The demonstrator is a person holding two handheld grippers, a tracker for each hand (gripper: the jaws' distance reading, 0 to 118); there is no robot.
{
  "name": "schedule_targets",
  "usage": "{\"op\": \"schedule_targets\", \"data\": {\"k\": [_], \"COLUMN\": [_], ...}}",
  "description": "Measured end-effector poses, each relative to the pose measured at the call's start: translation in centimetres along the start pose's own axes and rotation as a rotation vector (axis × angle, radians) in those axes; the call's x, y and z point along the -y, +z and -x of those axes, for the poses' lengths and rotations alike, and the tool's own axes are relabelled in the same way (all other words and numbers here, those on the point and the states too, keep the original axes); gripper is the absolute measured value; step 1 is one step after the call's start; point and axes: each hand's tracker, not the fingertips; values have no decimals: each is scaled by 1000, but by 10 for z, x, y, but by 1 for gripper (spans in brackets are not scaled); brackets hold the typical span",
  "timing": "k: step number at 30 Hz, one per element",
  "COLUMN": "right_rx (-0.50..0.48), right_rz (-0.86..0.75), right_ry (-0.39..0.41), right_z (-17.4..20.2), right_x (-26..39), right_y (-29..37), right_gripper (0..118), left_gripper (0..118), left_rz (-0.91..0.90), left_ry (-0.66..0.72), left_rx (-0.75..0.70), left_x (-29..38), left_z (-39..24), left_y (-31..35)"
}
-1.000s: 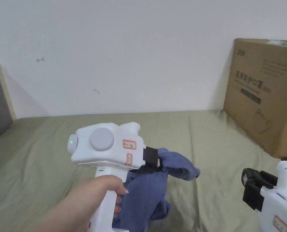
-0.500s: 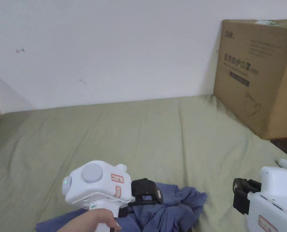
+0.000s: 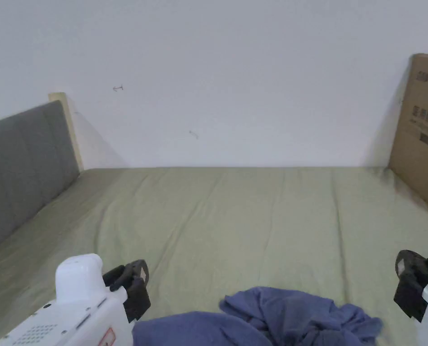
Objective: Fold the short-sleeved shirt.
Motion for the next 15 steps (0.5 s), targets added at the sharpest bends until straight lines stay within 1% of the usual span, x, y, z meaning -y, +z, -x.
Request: {"op": "schedule_targets", "data": {"k": [1,3,4,5,7,13,14,15], "right_rx": [-5,-14,-19,-24,-42,-77,-82,-85], "right_rz": [-11,-26,-30,-34,-41,-39,-33,-27], "right_ry": [8,23,28,32,34,59,63,67], "right_z": [6,16,20,25,31,44,44,44], "right_x": [1,2,3,4,5,6,6,7], "right_y": [1,1,2,2,3,1,0,-1], "right_gripper": [0,0,0,0,0,0,0,0], "left_gripper": [0,0,0,0,0,0,0,0], "left_rz": [-10,-18,-19,-18,-20,-40,-33,22], "left_ry": [-21,-96,-110,-91,-60,-60,-49,-18], "left_rx": [-5,-99,-124,-99,-91,-97,-91,-74], "left_x": [4,7,9,9,7,-9,-13,-18], "left_z": [2,0,0,-1,3,8,13,19], "left_y": [5,16,20,22,25,25,19,6]}}
